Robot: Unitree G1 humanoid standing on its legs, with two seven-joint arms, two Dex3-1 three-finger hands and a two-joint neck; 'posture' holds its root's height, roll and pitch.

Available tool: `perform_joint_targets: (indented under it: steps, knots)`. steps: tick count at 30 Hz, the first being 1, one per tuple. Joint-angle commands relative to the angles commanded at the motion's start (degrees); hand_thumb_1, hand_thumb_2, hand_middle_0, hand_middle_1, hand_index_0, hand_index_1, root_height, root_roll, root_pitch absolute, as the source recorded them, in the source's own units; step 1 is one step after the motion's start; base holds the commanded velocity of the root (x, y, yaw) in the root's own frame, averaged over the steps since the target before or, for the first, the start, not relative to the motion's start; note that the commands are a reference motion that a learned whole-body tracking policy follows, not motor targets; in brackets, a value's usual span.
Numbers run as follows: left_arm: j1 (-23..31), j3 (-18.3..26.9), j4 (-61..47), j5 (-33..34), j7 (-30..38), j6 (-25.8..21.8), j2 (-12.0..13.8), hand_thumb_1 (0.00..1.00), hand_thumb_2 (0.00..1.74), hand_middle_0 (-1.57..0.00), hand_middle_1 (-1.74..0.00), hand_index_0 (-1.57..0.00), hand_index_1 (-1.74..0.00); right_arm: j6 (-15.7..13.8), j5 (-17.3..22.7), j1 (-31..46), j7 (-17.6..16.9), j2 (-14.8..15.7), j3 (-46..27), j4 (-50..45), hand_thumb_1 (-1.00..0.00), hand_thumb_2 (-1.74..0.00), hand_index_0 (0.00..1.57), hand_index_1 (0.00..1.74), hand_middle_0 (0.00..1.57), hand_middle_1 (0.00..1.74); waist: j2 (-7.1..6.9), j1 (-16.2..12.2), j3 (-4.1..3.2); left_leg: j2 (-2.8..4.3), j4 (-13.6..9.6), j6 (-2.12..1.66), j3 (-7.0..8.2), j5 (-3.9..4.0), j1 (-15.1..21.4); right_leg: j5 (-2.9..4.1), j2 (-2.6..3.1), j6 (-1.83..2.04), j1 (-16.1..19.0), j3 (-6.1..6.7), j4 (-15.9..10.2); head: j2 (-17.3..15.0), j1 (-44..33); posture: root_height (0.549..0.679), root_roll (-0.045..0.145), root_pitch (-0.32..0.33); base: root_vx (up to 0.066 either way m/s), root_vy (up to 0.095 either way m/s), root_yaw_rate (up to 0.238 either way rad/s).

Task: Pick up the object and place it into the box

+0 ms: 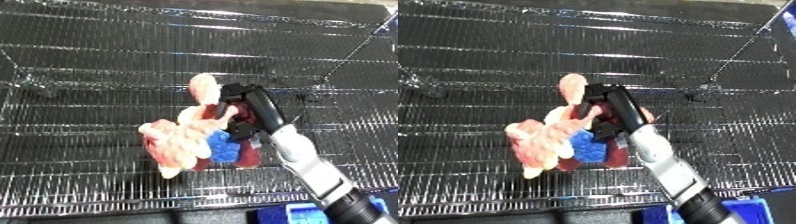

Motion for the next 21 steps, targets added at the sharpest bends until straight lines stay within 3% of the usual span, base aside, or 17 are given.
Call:
perform_joint_targets:
  steps: [5, 16, 21]
  knots:
    - [0.5, 1.0, 0.3, 0.6, -0.4, 0.7, -0.9, 1.00, 1.74, -1.57, -1.74, -1.57, -1.74, -0.9, 0.0, 7.4, -0.9, -0.5, -6.3, -7.0, -1.00, -1.74, 1.57, 1.74, 1.57, 1.74, -0.39, -1.6, -0.37, 0.02, -0.7, 0.19, 0.40, -0.03, 2.1, 0.04, 0.15, -0.11, 2.2, 0.04, -0.7, -1.0, 0.5, 0.629, 0.031, -0.134, -0.003, -0.017, -0.028]
    - [2.3, 2.9, -0.8, 2.3, -1.1, 2.0, -3.1, 1.00, 1.74, -1.57, -1.74, -1.57, -1.74, -3.3, -1.2, 26.0, -3.5, 1.4, -23.4, -20.7, -1.00, -1.74, 1.57, 1.74, 1.57, 1.74, -0.84, -5.7, -3.25, 0.30, -0.8, 0.55, 1.31, -0.93, 5.2, -0.30, 0.60, -0.28, 5.4, 0.57, -1.6, -0.3, 6.7, 0.632, 0.040, -0.173, 0.020, -0.021, -0.051]
    - [2.7, 3.7, -1.5, 3.1, -1.3, 2.4, -3.8, 1.00, 1.74, -1.57, -1.74, -1.57, -1.74, -4.4, -2.2, 34.1, -5.6, 2.4, -32.7, -24.6, -1.00, -1.74, 1.57, 1.74, 1.57, 1.74, -0.69, -8.0, -3.86, 0.44, -0.1, 0.58, 1.87, -1.47, 5.8, -0.29, 0.73, -0.23, 5.5, 1.16, -1.4, -0.7, 10.2, 0.631, 0.044, -0.184, 0.012, -0.009, -0.082]
